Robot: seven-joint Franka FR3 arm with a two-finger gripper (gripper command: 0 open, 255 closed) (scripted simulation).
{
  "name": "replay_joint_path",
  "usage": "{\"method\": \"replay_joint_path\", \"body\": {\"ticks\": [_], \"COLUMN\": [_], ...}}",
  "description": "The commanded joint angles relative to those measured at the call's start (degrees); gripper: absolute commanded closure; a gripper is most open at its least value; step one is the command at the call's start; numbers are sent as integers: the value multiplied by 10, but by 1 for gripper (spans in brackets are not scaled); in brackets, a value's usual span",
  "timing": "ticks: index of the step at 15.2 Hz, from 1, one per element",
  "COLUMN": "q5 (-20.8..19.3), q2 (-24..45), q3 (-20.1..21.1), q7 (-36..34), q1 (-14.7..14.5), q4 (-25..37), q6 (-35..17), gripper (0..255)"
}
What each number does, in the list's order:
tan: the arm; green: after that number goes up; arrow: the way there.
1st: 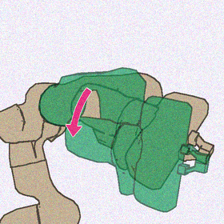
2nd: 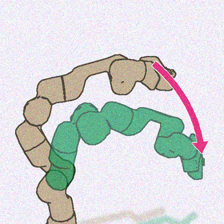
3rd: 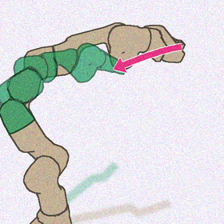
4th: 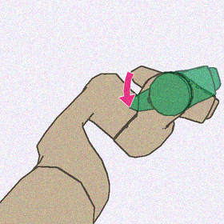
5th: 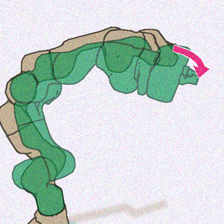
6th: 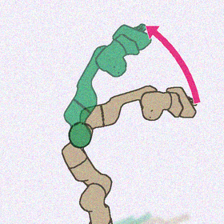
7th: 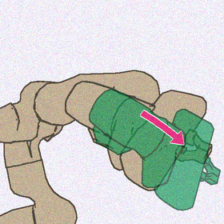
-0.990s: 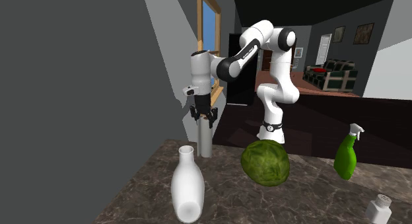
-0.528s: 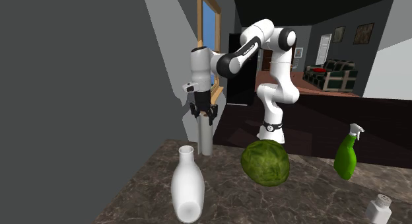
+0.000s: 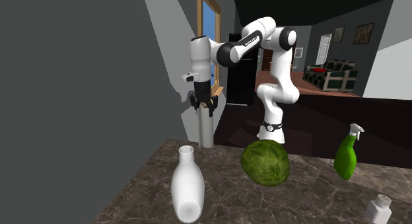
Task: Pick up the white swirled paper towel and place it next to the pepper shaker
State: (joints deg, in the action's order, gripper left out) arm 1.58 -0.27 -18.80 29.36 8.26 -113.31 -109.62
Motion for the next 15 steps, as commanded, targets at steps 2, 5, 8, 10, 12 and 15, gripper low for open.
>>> {"method": "replay_joint_path", "body": {"ticks": [2,5,8,10,12,15], "q5": [-2,-3,-4,-5,-5,-5], "q2": [-5,-9,-12,-13,-14,-14], "q3": [1,1,1,1,1,1], "q7": [-2,-4,-5,-6,-6,-7], "q1": [-1,-1,-1,-1,-1,-1], "q4": [16,35,55,69,84,107], "q6": [21,44,66,82,97,120], "gripper": [255,255,255,255,255,255]}}
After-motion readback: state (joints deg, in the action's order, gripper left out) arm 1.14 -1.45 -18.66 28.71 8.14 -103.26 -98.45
